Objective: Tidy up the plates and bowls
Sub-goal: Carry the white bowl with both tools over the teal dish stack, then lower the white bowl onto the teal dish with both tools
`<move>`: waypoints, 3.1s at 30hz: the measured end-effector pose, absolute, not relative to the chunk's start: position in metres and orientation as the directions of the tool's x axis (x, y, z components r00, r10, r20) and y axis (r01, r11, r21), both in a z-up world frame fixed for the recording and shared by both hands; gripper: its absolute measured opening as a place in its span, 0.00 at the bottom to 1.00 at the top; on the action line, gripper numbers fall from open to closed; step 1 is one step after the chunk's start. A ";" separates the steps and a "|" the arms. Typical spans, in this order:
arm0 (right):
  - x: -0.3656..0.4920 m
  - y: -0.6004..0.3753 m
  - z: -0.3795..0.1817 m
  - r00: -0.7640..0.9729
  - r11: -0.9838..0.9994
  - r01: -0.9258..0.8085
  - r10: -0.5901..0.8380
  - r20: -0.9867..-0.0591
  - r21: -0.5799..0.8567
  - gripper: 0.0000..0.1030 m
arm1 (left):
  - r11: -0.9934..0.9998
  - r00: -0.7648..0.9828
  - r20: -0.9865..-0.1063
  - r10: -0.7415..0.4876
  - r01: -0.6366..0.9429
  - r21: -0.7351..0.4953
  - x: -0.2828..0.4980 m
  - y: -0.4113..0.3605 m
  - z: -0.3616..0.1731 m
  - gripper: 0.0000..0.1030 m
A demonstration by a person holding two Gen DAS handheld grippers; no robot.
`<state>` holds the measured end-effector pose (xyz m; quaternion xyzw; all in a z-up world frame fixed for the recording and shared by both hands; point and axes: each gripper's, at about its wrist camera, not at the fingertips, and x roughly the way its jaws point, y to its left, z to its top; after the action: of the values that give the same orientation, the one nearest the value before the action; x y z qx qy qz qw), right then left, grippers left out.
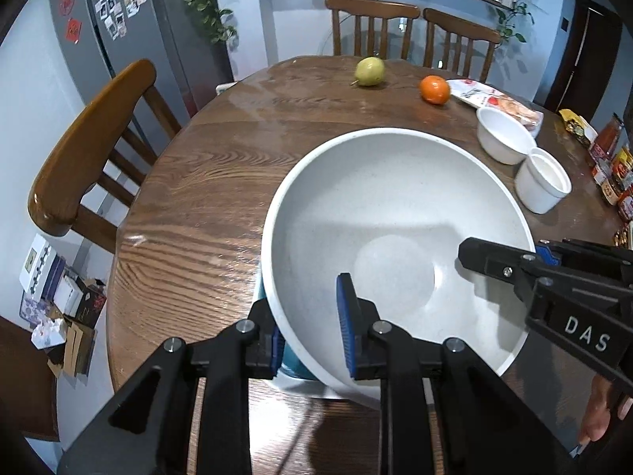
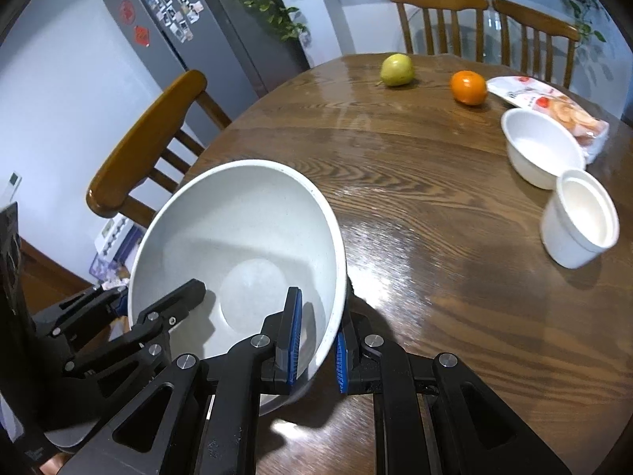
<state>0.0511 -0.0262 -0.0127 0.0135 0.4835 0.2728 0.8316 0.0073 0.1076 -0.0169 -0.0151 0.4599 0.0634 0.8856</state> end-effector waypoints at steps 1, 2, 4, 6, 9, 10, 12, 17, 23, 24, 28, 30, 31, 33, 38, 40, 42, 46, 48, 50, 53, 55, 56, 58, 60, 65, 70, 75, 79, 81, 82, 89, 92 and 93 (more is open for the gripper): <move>0.053 -0.022 -0.013 0.381 0.850 -0.442 0.467 -0.798 0.286 0.16 | 0.991 0.563 -0.821 0.100 -0.133 0.029 0.008 0.113 -0.018 0.21; 0.054 -0.017 -0.014 0.374 0.848 -0.446 0.469 -0.800 0.288 0.16 | 0.990 0.559 -0.823 0.102 -0.137 0.030 0.009 0.116 -0.019 0.21; 0.056 -0.009 -0.017 0.363 0.846 -0.450 0.465 -0.807 0.286 0.16 | 0.989 0.549 -0.829 0.108 -0.143 0.035 0.010 0.120 -0.021 0.21; 0.058 -0.005 -0.022 0.347 0.845 -0.449 0.464 -0.815 0.290 0.16 | 0.988 0.538 -0.836 0.109 -0.148 0.034 0.010 0.126 -0.025 0.21; 0.060 0.000 -0.030 0.321 0.843 -0.447 0.463 -0.826 0.299 0.16 | 0.988 0.520 -0.848 0.104 -0.153 0.027 0.010 0.133 -0.031 0.21; 0.061 0.002 -0.031 0.316 0.843 -0.446 0.462 -0.829 0.300 0.16 | 0.988 0.515 -0.851 0.104 -0.153 0.028 0.011 0.134 -0.033 0.21; 0.061 0.006 -0.036 0.306 0.846 -0.444 0.453 -0.837 0.296 0.16 | 0.988 0.506 -0.856 0.104 -0.152 0.030 0.011 0.136 -0.037 0.21; 0.061 0.008 -0.045 0.287 0.852 -0.433 0.439 -0.851 0.294 0.16 | 0.989 0.483 -0.870 0.098 -0.145 0.030 0.012 0.138 -0.045 0.21; 0.060 0.008 -0.049 0.286 0.860 -0.421 0.426 -0.858 0.287 0.16 | 0.990 0.475 -0.875 0.092 -0.136 0.030 0.012 0.138 -0.049 0.21; 0.060 0.008 -0.049 0.287 0.861 -0.420 0.425 -0.859 0.285 0.16 | 0.990 0.475 -0.875 0.092 -0.135 0.031 0.013 0.138 -0.049 0.21; 0.060 0.009 -0.050 0.290 0.866 -0.416 0.417 -0.862 0.278 0.16 | 0.991 0.474 -0.875 0.093 -0.132 0.034 0.014 0.136 -0.050 0.21; 0.061 0.008 -0.051 0.290 0.867 -0.413 0.415 -0.863 0.278 0.16 | 0.991 0.474 -0.876 0.093 -0.127 0.037 0.015 0.135 -0.051 0.21; 0.061 0.008 -0.051 0.290 0.868 -0.412 0.413 -0.863 0.277 0.16 | 0.991 0.474 -0.875 0.095 -0.124 0.041 0.016 0.135 -0.052 0.21; 0.061 0.008 -0.051 0.293 0.870 -0.409 0.410 -0.864 0.274 0.16 | 0.992 0.475 -0.875 0.096 -0.122 0.043 0.017 0.134 -0.052 0.22; 0.062 0.009 -0.051 0.297 0.874 -0.406 0.404 -0.865 0.268 0.16 | 0.992 0.469 -0.878 0.094 -0.121 0.041 0.018 0.132 -0.054 0.23; 0.061 0.009 -0.051 0.296 0.874 -0.405 0.403 -0.866 0.268 0.16 | 0.992 0.468 -0.879 0.095 -0.120 0.043 0.019 0.132 -0.055 0.23; 0.062 0.009 -0.052 0.295 0.874 -0.405 0.402 -0.867 0.267 0.16 | 0.992 0.466 -0.880 0.095 -0.119 0.044 0.019 0.131 -0.055 0.23; 0.063 0.010 -0.053 0.290 0.874 -0.404 0.402 -0.868 0.270 0.16 | 0.992 0.461 -0.882 0.096 -0.122 0.044 0.020 0.131 -0.057 0.23; 0.063 0.010 -0.054 0.290 0.873 -0.405 0.403 -0.868 0.270 0.16 | 0.991 0.460 -0.883 0.097 -0.125 0.044 0.020 0.131 -0.057 0.24; 0.063 0.011 -0.054 0.290 0.873 -0.408 0.402 -0.868 0.268 0.16 | 0.991 0.459 -0.883 0.098 -0.126 0.044 0.020 0.131 -0.057 0.24; 0.063 0.011 -0.053 0.291 0.873 -0.410 0.401 -0.869 0.266 0.16 | 0.991 0.459 -0.883 0.100 -0.128 0.045 0.021 0.131 -0.057 0.24; 0.063 0.011 -0.054 0.290 0.872 -0.410 0.401 -0.869 0.266 0.16 | 0.991 0.459 -0.883 0.101 -0.129 0.046 0.021 0.132 -0.057 0.24; 0.063 0.012 -0.054 0.291 0.872 -0.411 0.401 -0.869 0.265 0.16 | 0.991 0.458 -0.883 0.101 -0.129 0.047 0.021 0.132 -0.058 0.24; 0.063 0.012 -0.054 0.293 0.873 -0.413 0.399 -0.869 0.261 0.16 | 0.990 0.457 -0.884 0.103 -0.130 0.048 0.022 0.132 -0.058 0.25; 0.062 0.012 -0.054 0.295 0.873 -0.415 0.396 -0.870 0.257 0.16 | 0.990 0.457 -0.884 0.103 -0.129 0.049 0.022 0.132 -0.058 0.25; 0.062 0.014 -0.054 0.298 0.874 -0.417 0.391 -0.871 0.250 0.16 | 0.990 0.457 -0.884 0.104 -0.130 0.049 0.022 0.132 -0.058 0.25; 0.062 0.014 -0.054 0.299 0.874 -0.419 0.389 -0.871 0.247 0.16 | 0.990 0.455 -0.884 0.105 -0.132 0.049 0.022 0.133 -0.059 0.26; 0.062 0.014 -0.054 0.301 0.875 -0.417 0.387 -0.872 0.245 0.16 | 0.990 0.455 -0.884 0.105 -0.131 0.050 0.022 0.133 -0.059 0.26; 0.062 0.014 -0.054 0.301 0.875 -0.417 0.388 -0.871 0.245 0.16 | 0.990 0.454 -0.885 0.104 -0.135 0.047 0.022 0.134 -0.059 0.27; 0.062 0.014 -0.053 0.304 0.875 -0.419 0.388 -0.870 0.243 0.16 | 0.989 0.453 -0.885 0.107 -0.137 0.050 0.022 0.134 -0.059 0.29; 0.061 0.014 -0.053 0.307 0.876 -0.418 0.387 -0.869 0.242 0.16 | 0.990 0.453 -0.885 0.105 -0.135 0.048 0.022 0.135 -0.059 0.29; 0.062 0.014 -0.052 0.319 0.880 -0.417 0.376 -0.870 0.228 0.16 | 0.990 0.454 -0.885 0.105 -0.135 0.048 0.022 0.135 -0.060 0.29; 0.060 0.015 -0.050 0.337 0.884 -0.421 0.358 -0.871 0.201 0.16 | 0.989 0.456 -0.883 0.107 -0.136 0.050 0.023 0.136 -0.060 0.30; 0.060 0.015 -0.049 0.341 0.885 -0.421 0.356 -0.870 0.198 0.16 | 0.989 0.456 -0.883 0.108 -0.137 0.051 0.023 0.136 -0.059 0.30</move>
<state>0.0600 0.0154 -0.0493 -0.0309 0.5225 0.2374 0.8183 0.0230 0.1359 -0.0592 -0.0140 0.5164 0.0720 0.8532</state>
